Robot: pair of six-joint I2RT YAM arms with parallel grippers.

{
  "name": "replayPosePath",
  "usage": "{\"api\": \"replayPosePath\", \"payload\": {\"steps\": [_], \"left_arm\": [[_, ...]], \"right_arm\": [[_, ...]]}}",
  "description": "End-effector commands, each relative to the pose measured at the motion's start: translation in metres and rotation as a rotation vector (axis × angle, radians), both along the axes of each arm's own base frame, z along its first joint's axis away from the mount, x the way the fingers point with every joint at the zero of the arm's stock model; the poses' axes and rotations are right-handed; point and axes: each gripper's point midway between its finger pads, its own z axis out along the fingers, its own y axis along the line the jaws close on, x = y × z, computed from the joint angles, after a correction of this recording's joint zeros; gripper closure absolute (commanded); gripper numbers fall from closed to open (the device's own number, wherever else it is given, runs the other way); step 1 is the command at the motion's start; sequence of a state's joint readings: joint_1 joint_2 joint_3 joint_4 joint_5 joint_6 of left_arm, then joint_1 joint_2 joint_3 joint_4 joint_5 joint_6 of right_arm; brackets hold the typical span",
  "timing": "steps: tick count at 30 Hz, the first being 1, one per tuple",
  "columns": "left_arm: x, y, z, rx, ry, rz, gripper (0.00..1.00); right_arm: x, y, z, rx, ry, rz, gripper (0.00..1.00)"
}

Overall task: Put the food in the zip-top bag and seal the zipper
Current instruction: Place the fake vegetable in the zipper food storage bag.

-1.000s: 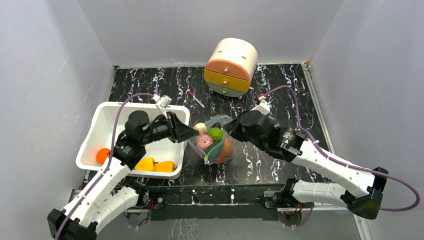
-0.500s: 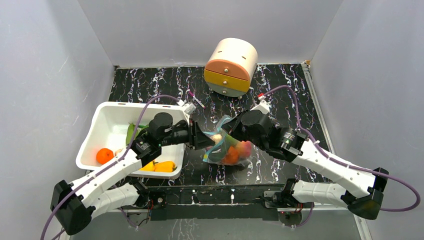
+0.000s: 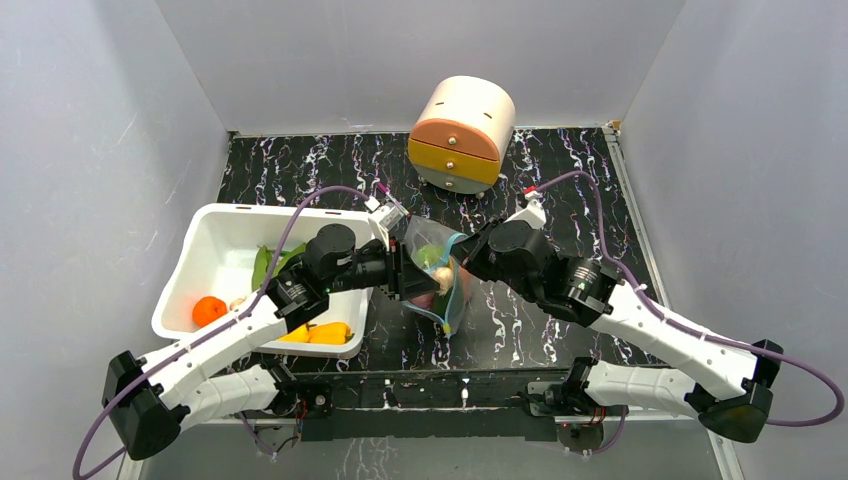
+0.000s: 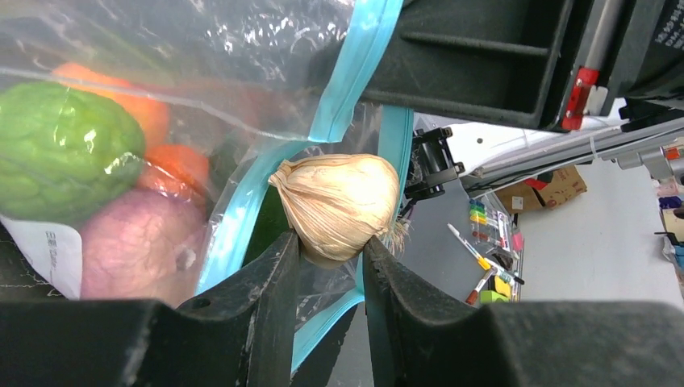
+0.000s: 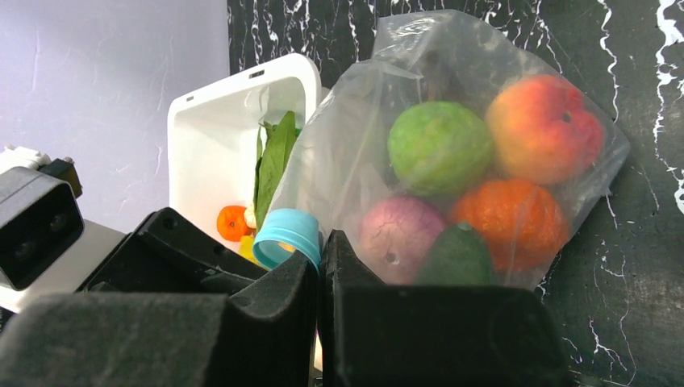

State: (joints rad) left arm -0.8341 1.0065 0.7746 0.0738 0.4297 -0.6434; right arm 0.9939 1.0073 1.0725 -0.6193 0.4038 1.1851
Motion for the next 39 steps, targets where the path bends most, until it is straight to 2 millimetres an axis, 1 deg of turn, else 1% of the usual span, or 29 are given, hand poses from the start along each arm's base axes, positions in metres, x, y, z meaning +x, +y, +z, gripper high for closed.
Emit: {"api": "replayPosePath", "payload": {"steps": [1, 6, 10, 14, 20, 24, 29, 33, 35, 37, 38, 39], "left_arm": [[-0.014, 0.002, 0.022, -0.055, -0.049, -0.054, 0.77], [-0.024, 0.000, 0.023, -0.072, -0.044, -0.099, 0.75], [-0.023, -0.004, 0.023, -0.078, -0.046, -0.116, 0.74], [-0.024, -0.008, 0.018, -0.057, -0.037, -0.141, 0.74], [-0.030, -0.013, 0.018, -0.046, -0.031, -0.207, 0.73], [-0.036, -0.008, 0.023, -0.062, -0.043, -0.213, 0.73], [-0.041, -0.009, 0.038, -0.118, -0.039, -0.222, 0.72], [-0.036, -0.015, 0.033, -0.106, -0.033, -0.219, 0.72], [-0.027, -0.013, 0.025, -0.063, -0.033, -0.170, 0.72], [-0.011, -0.009, 0.017, -0.007, -0.052, -0.076, 0.73], [-0.001, -0.005, 0.019, 0.004, -0.069, -0.018, 0.73], [0.004, -0.005, 0.023, 0.002, -0.081, 0.010, 0.73]], "right_arm": [[0.009, -0.008, 0.039, 0.109, -0.082, -0.074, 1.00], [0.008, -0.005, 0.033, 0.112, -0.068, -0.066, 1.00], [0.004, -0.005, 0.032, 0.136, -0.060, -0.058, 1.00], [0.003, -0.010, 0.029, 0.133, -0.060, -0.069, 1.00], [0.005, -0.022, 0.029, 0.121, -0.079, -0.109, 1.00], [0.005, -0.030, 0.030, 0.080, -0.091, -0.121, 1.00], [0.001, -0.033, 0.030, 0.081, -0.089, -0.112, 1.00], [0.000, -0.034, 0.034, 0.101, -0.096, -0.111, 1.00], [-0.001, -0.034, 0.039, 0.120, -0.103, -0.104, 1.00], [-0.003, -0.032, 0.039, 0.130, -0.103, -0.089, 1.00], [-0.007, -0.030, 0.033, 0.122, -0.093, -0.065, 1.00], [-0.011, -0.030, 0.026, 0.117, -0.078, -0.050, 1.00]]}}
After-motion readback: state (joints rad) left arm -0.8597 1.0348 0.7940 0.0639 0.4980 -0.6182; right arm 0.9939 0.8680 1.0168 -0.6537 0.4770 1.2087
